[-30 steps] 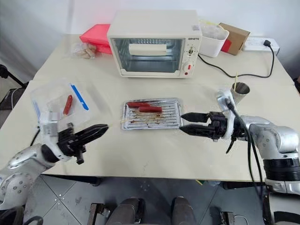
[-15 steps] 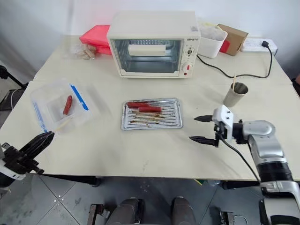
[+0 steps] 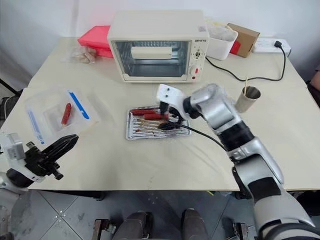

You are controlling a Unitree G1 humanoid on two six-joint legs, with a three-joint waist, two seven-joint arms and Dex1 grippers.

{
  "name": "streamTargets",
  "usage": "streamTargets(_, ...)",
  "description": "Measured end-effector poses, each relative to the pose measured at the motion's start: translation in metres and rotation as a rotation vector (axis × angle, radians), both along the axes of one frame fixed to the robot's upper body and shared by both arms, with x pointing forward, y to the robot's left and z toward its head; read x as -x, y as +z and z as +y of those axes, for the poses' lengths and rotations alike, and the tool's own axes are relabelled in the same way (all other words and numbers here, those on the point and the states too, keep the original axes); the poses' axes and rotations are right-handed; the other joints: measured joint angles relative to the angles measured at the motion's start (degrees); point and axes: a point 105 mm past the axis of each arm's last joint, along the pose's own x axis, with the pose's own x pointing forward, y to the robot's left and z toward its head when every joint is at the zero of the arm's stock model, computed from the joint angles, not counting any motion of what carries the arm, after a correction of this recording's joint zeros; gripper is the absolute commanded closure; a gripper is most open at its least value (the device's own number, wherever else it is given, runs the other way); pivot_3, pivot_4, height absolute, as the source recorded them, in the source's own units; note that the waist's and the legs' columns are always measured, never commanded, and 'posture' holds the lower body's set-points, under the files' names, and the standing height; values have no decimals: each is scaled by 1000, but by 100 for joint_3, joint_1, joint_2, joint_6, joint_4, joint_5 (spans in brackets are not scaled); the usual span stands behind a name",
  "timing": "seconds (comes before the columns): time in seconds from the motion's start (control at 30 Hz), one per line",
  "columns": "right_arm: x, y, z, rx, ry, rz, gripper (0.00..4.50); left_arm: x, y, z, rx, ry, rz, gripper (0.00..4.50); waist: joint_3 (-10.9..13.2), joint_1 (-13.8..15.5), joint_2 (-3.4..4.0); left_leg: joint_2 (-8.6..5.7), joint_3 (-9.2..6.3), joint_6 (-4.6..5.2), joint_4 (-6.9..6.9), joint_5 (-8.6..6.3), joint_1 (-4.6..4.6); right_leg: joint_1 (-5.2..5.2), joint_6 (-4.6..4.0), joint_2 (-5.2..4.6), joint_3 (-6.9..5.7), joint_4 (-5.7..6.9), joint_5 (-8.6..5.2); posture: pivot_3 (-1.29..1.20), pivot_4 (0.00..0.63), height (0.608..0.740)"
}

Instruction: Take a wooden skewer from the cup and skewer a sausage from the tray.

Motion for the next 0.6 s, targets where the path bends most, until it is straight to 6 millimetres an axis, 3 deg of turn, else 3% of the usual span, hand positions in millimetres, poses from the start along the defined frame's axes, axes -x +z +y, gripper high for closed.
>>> streamTargets(0.13,-7,-7,12,50,-4,1,42,1,-6,-3,12,-4,13,4500,-3,2,-5,-6,-1,1,7,0,2,-1,0,-3,-1,20,0,0,150,740)
streamTargets(0.3,-15,-26,6,117,-20,47,42,1,-10,-9,30,-16,25,4500,-3,-9,-6,-9,-1,1,8,0,2,-4,0,-2,-3,27,0,0,150,740)
streamTargets(0.53,-26,-30,12,136,-26,52,42,1,-9,-13,23,-22,18,4500,-3,-140,-6,-4,-2,0,3,1,6,-7,0,1,-14,36,0,0,150,740)
streamTargets(0.6,-28,-32,11,140,-35,62,448,0,-8,-14,24,-25,16,4500,-3,-153,-6,-5,-2,0,3,1,6,-7,0,1,-15,37,0,0,150,740)
